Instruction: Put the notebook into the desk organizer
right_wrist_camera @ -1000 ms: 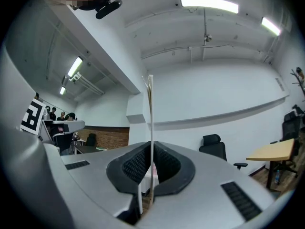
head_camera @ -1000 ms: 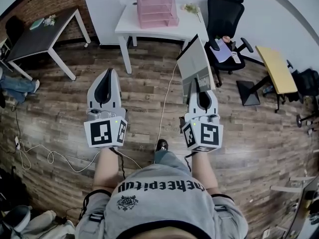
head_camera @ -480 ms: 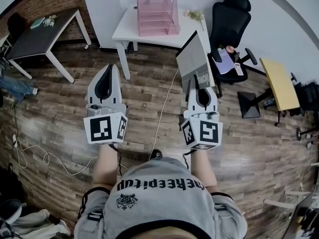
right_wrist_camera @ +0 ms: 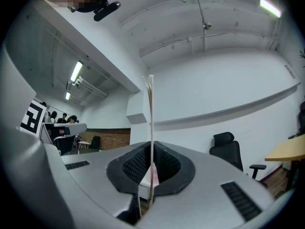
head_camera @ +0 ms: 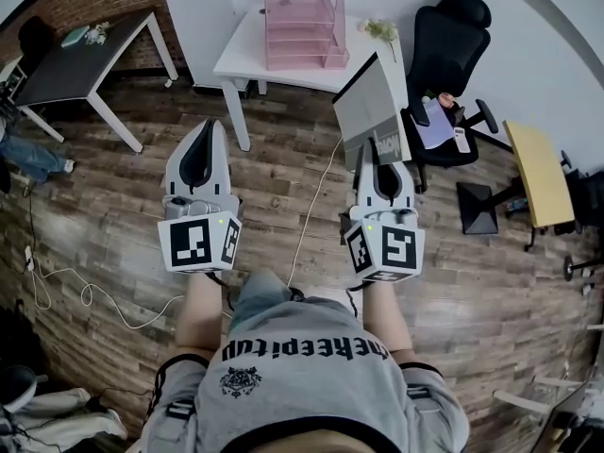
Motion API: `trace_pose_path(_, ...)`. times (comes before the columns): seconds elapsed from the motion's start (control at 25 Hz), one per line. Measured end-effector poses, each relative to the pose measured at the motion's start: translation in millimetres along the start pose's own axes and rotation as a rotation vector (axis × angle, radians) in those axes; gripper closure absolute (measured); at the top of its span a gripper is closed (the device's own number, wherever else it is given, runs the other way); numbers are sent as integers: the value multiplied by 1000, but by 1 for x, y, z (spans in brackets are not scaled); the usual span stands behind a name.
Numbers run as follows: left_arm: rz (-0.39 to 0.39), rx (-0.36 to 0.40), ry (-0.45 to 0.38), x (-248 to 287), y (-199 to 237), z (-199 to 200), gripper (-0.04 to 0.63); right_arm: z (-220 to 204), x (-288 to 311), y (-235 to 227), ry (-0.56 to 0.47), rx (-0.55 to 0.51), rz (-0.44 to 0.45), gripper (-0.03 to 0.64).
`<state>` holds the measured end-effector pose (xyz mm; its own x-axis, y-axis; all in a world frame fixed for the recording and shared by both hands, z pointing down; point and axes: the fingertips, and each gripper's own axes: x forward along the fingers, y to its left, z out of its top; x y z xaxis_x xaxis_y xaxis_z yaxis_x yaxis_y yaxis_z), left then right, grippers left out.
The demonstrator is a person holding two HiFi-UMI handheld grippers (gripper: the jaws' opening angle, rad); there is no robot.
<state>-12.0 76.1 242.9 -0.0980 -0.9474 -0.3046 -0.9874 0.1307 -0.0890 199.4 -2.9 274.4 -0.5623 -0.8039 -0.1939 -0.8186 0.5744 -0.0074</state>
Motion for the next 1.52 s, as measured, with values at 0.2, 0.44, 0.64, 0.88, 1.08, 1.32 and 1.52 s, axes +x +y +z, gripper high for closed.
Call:
trace_pose_path(0.2,-3,-2,-18,24,9,-8,592,-9,23,0,3,-10,2,607)
trace_pose_path(0.44,-28,-7,-24,73,34,-27,591,-20,77,-2,-6,-9,-21,607)
trace_pose_path(0.64,-49,0,-40,124,69,-38,591,-25,138,8,-14,-8,-33,607)
trace_pose_path(0.88,-74,-12,-41,180,108,-54,591,-34,201,15,-17,-4,-64,607)
trace_pose_path(1.08,-105,-8,-49,211,134,-66,591,-42,238,27,-20,-5,-89,607)
trace_pose_path(1.32,-125,-24,-44,251,161,-86,591,-54,281,31,-15,-8,-119,607)
trace_pose_path(1.52,-155,-22,-34,277,177,-102,591,-68,309,35,-11,-3,-144,607)
